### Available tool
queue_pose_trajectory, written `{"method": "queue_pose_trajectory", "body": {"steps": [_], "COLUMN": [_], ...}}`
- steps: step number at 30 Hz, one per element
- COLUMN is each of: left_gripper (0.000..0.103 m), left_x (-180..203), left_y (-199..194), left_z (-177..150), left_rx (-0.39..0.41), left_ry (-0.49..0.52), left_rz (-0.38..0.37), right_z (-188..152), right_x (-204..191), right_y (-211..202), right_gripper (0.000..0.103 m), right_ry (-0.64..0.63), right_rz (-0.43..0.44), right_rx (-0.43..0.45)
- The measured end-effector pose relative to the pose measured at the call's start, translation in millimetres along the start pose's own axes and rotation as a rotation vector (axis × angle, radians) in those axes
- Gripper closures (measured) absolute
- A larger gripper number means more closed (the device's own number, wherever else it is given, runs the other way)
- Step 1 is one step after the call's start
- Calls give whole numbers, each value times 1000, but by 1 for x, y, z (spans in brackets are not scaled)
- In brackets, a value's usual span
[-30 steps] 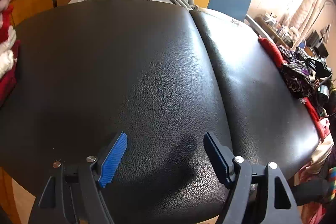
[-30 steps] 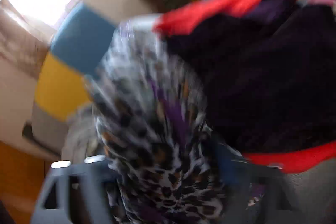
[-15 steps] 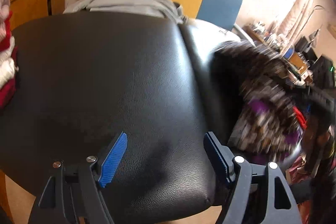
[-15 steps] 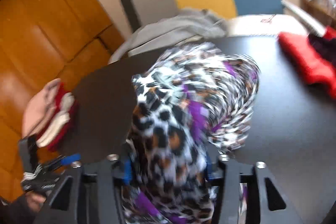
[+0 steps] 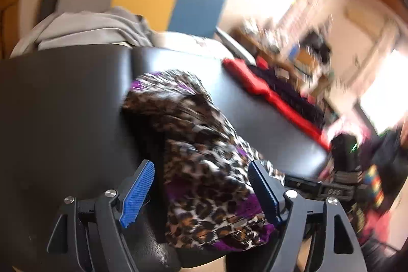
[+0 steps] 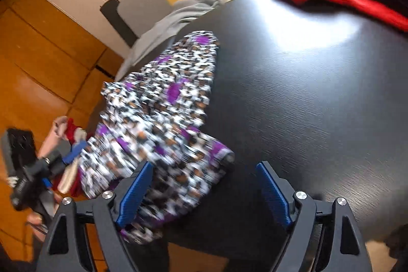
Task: Fold clothes
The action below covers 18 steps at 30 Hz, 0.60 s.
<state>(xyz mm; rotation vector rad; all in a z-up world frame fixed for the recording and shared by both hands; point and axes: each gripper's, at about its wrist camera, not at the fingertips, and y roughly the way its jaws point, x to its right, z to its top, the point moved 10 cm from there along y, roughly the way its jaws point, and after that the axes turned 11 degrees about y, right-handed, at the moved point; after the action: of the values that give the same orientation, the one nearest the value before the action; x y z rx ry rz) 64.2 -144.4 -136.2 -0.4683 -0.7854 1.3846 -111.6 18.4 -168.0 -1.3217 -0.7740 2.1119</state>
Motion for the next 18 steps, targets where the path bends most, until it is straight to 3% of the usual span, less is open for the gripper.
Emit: {"method": "queue_pose_trajectory", "body": {"steps": [4, 5, 6, 8, 9, 12, 14, 16, 17, 18], "left_gripper": [27, 48, 62, 72, 74, 75, 75, 75, 75, 75], "left_x": [18, 17, 14, 6, -2, -40, -71, -98, -109, -119], "left_y": [48, 57, 58, 42, 21, -61, -121, -166, -180, -185], "left_z": [-15, -20, -19, -6, 11, 64, 87, 92, 90, 82], "left_rx": [-146, -170, -164, -100, -22, 235, 383, 462, 468, 416], "left_ry": [110, 112, 78, -44, -104, -190, -237, -259, -251, -195], "left_rz": [42, 51, 22, -96, -149, -175, -161, -130, -75, 72], "right_z": [-11, -11, -10, -11, -11, -16, -16, -19, -21, -23], "right_x": [5, 3, 1, -2, -3, -11, -11, -11, -12, -12], "right_y": [8, 11, 14, 18, 20, 23, 23, 21, 20, 19], "right_gripper": [8, 4, 1, 0, 0, 0, 0, 0, 0, 0], "right_ry": [-25, -29, -32, -50, -69, -101, -116, -126, -133, -149], "right_rz": [-54, -56, -61, -84, -102, -123, -115, -112, -114, -120], "right_rx": [7, 15, 20, 30, 36, 66, 101, 133, 150, 167]}}
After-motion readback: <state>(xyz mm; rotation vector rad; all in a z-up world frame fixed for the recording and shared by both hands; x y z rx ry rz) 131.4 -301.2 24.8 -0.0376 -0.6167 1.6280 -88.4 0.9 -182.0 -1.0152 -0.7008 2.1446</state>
